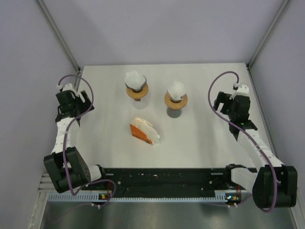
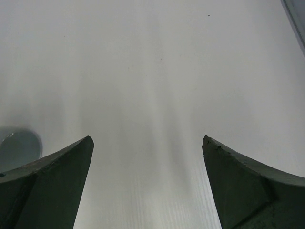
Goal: Place the coffee filter in the dripper
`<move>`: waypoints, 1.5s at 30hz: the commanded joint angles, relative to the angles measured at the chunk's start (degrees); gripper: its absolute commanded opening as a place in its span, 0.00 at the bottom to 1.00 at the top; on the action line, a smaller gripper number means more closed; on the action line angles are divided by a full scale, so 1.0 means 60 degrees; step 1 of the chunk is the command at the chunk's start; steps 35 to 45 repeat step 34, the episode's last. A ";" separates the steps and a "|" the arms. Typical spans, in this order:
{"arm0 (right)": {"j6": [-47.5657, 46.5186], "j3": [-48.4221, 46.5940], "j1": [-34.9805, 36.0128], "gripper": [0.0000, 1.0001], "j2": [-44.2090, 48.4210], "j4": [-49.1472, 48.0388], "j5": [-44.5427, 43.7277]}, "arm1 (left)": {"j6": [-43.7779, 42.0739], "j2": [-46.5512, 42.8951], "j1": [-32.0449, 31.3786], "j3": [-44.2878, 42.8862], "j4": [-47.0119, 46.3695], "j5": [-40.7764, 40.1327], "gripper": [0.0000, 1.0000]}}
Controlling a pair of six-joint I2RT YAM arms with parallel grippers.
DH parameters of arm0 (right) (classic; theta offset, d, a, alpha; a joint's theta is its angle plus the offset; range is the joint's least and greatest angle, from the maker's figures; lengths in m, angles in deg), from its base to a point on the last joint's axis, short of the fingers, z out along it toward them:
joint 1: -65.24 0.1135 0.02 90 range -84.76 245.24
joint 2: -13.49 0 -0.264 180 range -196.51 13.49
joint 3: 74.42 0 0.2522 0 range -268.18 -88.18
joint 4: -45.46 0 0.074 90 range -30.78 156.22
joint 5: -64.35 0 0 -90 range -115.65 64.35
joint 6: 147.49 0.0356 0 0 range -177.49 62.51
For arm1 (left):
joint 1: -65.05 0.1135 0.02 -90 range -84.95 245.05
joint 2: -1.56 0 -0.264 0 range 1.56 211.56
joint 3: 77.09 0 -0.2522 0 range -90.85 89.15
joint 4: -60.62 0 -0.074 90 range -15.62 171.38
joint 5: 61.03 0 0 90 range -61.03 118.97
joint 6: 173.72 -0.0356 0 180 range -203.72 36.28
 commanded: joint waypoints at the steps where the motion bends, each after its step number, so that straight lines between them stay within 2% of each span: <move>1: -0.0092 0.0506 -0.0088 0.97 0.0051 -0.1691 -0.0274 | -0.0385 -0.0497 0.0038 0.1182 -0.2581 -0.0288 0.87; 5: 0.0098 0.1340 -0.0088 0.96 0.0167 -0.2700 -0.0830 | -0.0517 -0.0396 0.0023 0.2326 -0.4397 -0.0597 0.87; 9: 0.0026 0.2556 -0.0088 0.96 0.0387 -0.4645 -0.1064 | -0.0766 -0.0103 0.0009 0.3292 -0.6240 -0.0422 0.89; 15: -0.0179 0.3861 -0.0088 0.95 0.0242 -0.6539 -0.1431 | 0.0037 -0.0146 -0.0093 0.3499 -0.6274 0.0544 0.91; 17: -0.0296 0.4168 -0.0088 0.95 0.0081 -0.7080 -0.1461 | 0.0258 -0.0088 -0.0385 0.3922 -0.6684 0.0721 0.99; 21: -0.0472 0.4725 -0.0088 0.95 -0.0271 -0.8179 -0.1490 | -0.0179 0.0219 -0.1395 0.4334 -0.7168 -0.0461 0.99; 23: -0.0546 0.4945 -0.0088 0.95 -0.0476 -0.8692 -0.1388 | -0.0196 0.0409 -0.1529 0.4247 -0.7198 -0.0888 0.99; 30: -0.0853 0.5137 -0.0103 0.96 -0.1106 -1.0011 -0.1109 | -0.0108 0.0953 -0.1515 0.3881 -0.6950 -0.0598 0.99; 34: -0.1102 0.5326 -0.0088 0.96 -0.1836 -1.1122 -0.1124 | -0.0093 0.0821 -0.1515 0.4100 -0.7432 -0.0684 0.99; 45: -0.1102 0.5326 -0.0088 0.96 -0.1836 -1.1122 -0.1124 | -0.0093 0.0821 -0.1515 0.4100 -0.7432 -0.0684 0.99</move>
